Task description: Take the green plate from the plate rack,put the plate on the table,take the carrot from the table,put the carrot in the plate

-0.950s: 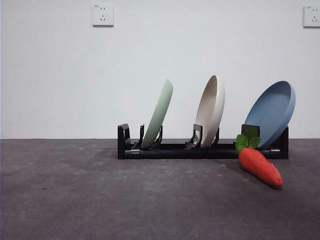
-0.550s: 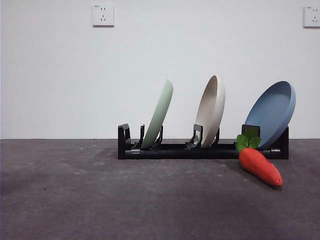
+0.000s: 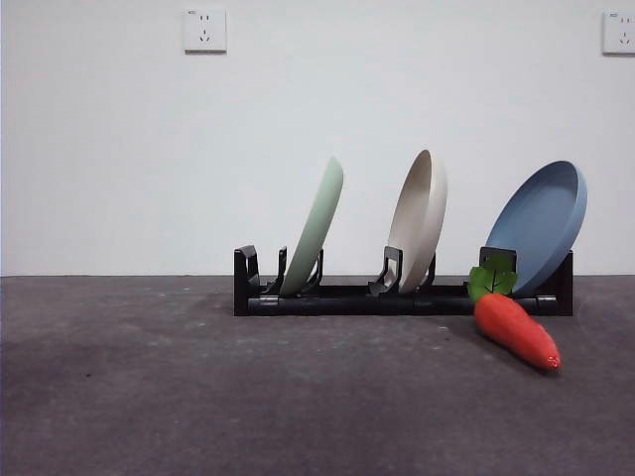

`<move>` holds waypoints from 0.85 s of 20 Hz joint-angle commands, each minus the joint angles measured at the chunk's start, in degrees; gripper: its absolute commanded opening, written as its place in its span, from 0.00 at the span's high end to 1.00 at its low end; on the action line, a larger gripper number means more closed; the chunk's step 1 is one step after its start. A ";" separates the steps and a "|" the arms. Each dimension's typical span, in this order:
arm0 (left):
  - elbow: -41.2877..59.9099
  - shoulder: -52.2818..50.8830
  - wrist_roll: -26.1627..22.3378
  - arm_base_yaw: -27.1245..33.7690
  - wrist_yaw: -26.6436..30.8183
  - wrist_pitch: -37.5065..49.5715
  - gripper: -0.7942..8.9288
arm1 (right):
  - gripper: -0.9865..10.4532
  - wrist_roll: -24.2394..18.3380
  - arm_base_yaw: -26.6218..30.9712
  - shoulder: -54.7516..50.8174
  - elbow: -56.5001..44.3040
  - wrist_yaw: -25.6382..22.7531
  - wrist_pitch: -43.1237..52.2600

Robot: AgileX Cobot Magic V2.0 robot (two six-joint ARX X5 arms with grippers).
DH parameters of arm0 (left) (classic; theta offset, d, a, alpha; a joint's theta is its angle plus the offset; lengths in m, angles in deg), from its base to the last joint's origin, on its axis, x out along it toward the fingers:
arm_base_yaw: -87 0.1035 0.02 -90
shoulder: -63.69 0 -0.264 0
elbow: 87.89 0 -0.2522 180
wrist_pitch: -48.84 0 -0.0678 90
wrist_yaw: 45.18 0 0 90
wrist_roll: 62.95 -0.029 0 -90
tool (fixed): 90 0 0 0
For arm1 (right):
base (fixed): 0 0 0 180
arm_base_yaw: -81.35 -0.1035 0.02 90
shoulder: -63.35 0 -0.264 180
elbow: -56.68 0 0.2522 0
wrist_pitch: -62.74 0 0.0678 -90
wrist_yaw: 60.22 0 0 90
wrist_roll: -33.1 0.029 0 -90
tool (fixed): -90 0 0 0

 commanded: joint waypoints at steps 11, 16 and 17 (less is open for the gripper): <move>-2.23 4.15 -0.37 0.02 -1.46 0.63 0.28 | 0.34 -3.26 0.02 1.16 1.14 2.60 -2.71; -6.97 12.46 1.20 -2.25 -1.73 8.94 0.28 | 0.34 -2.80 0.02 1.66 1.14 2.62 -2.69; -8.68 15.17 1.33 -3.54 -1.60 10.78 0.28 | 0.34 -2.80 0.02 1.95 1.14 2.62 -2.67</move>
